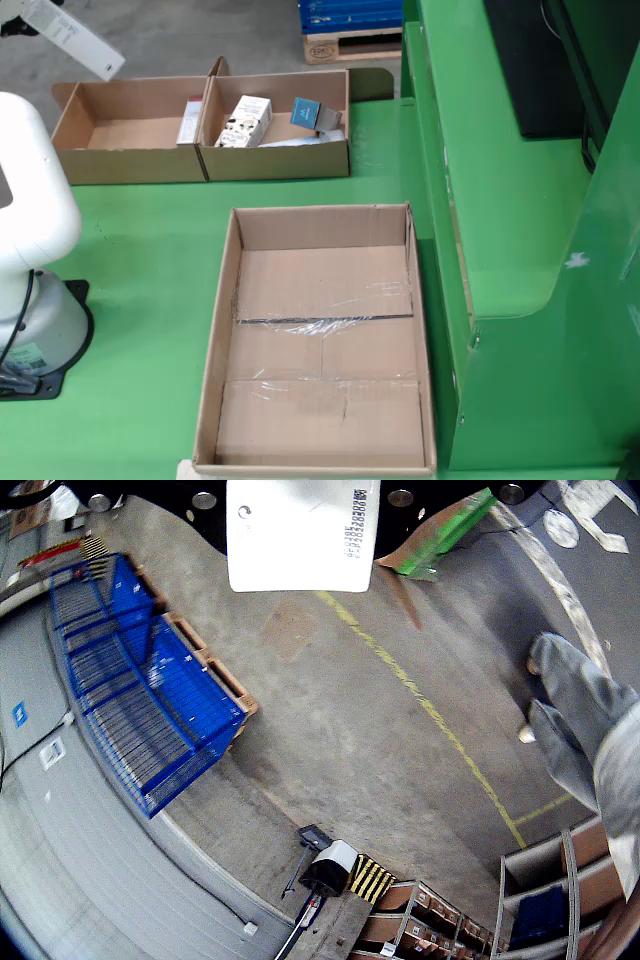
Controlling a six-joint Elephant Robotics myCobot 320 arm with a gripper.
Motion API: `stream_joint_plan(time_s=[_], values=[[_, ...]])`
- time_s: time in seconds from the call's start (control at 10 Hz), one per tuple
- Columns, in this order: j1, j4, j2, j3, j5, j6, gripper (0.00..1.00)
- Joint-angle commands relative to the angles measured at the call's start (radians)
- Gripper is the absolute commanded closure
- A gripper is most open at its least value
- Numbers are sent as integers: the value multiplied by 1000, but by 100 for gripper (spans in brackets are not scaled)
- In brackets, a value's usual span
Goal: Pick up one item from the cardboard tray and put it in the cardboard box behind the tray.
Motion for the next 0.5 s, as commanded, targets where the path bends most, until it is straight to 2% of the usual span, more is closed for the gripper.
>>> stream_joint_plan(time_s=[0.0,0.1,0.2,0.3,0.4], values=[[0,-251,142,31,156,91,100],[29,-507,241,31,244,147,100],[29,-507,241,31,244,147,100],[85,-714,322,31,293,225,100],[85,-714,322,31,293,225,100]])
